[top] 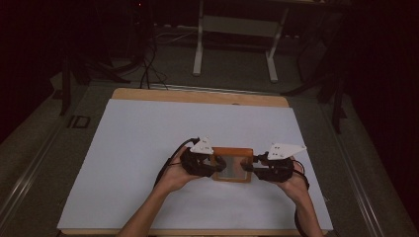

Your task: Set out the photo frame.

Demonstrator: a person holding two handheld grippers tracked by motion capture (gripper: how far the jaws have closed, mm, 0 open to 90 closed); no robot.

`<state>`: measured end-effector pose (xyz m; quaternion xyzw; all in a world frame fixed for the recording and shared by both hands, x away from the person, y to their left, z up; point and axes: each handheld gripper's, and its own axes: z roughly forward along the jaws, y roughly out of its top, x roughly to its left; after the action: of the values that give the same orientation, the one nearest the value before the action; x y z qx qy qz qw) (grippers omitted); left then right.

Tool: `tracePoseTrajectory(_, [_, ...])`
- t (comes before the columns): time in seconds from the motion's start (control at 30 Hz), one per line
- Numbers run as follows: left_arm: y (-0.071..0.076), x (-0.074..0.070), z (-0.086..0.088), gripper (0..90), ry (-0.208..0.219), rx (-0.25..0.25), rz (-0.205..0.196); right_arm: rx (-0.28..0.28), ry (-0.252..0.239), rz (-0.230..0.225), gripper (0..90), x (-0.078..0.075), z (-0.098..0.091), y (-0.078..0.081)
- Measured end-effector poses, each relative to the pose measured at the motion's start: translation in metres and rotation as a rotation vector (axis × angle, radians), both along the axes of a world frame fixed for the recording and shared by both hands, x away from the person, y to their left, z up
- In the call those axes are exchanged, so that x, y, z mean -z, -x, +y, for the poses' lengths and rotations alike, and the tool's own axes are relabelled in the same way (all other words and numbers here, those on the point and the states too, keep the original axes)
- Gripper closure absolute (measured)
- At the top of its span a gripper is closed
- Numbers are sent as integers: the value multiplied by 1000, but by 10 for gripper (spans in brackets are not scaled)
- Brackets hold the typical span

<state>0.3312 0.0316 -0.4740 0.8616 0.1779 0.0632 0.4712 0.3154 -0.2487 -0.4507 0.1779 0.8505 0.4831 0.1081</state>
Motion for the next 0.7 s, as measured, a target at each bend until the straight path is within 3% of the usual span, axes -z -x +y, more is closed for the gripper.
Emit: tracePoseTrajectory(0.7, [5, -9, 33, 566, 61, -65, 28, -8, -87, 42, 632, 4, 24, -7])
